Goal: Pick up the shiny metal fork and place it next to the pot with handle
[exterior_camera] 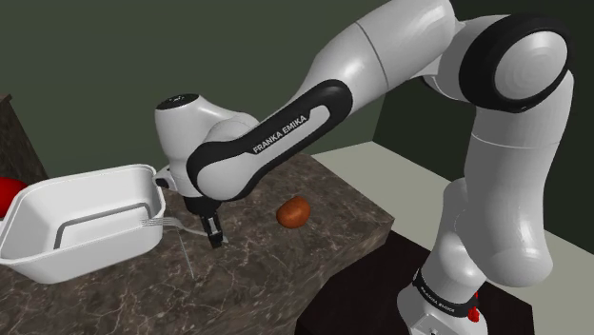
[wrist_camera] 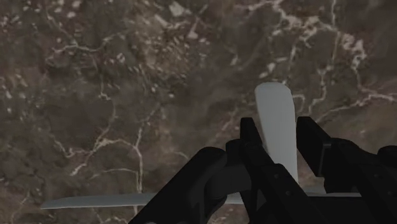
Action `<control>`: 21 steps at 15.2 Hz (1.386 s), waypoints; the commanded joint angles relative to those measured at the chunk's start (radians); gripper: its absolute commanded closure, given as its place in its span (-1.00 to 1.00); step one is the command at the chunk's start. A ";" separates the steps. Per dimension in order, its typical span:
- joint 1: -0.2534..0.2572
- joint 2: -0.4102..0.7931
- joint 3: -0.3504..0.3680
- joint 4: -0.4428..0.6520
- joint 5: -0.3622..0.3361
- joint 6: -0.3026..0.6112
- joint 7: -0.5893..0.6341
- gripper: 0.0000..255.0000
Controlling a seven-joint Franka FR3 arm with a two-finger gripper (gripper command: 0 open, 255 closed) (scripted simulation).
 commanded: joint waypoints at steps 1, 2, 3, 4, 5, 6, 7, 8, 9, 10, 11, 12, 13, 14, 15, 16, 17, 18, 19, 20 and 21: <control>-0.001 0.006 -0.002 -0.002 -0.001 0.005 0.001 1.00; -0.001 0.006 -0.002 -0.002 -0.001 0.005 0.001 1.00; -0.002 0.006 -0.002 -0.002 -0.001 0.005 0.001 1.00; -0.002 0.006 -0.002 -0.002 -0.001 0.005 0.001 1.00; -0.002 0.006 -0.002 -0.002 -0.001 0.005 0.001 1.00; -0.002 0.007 -0.002 -0.001 -0.002 0.005 0.001 -1.00; -0.002 0.007 -0.002 -0.002 -0.002 0.006 0.000 -1.00; -0.002 0.008 -0.002 -0.001 -0.002 0.005 0.000 -1.00; -0.003 0.008 -0.002 0.000 -0.002 0.005 0.000 -1.00; -0.002 0.009 -0.002 0.000 -0.002 0.005 0.000 -1.00; -0.002 0.006 -0.002 -0.002 -0.001 0.005 0.001 -1.00; -0.001 -0.008 0.000 0.014 0.003 -0.026 -0.002 -1.00; -0.001 -0.022 0.002 0.031 0.007 -0.056 -0.005 -1.00; 0.000 -0.034 0.004 0.050 0.011 -0.087 -0.007 -1.00; 0.000 -0.043 0.005 0.065 0.014 -0.112 -0.009 -1.00; 0.000 -0.043 0.005 0.065 0.014 -0.112 -0.009 -1.00; 0.000 -0.043 0.005 0.065 0.014 -0.112 -0.009 -1.00; 0.000 -0.043 0.005 0.065 0.014 -0.112 -0.009 -1.00; 0.000 -0.043 0.005 0.065 0.014 -0.112 -0.009 -1.00; 0.000 -0.043 0.005 0.065 0.014 -0.112 -0.009 -1.00; 0.000 -0.043 0.005 0.065 0.014 -0.112 -0.009 -1.00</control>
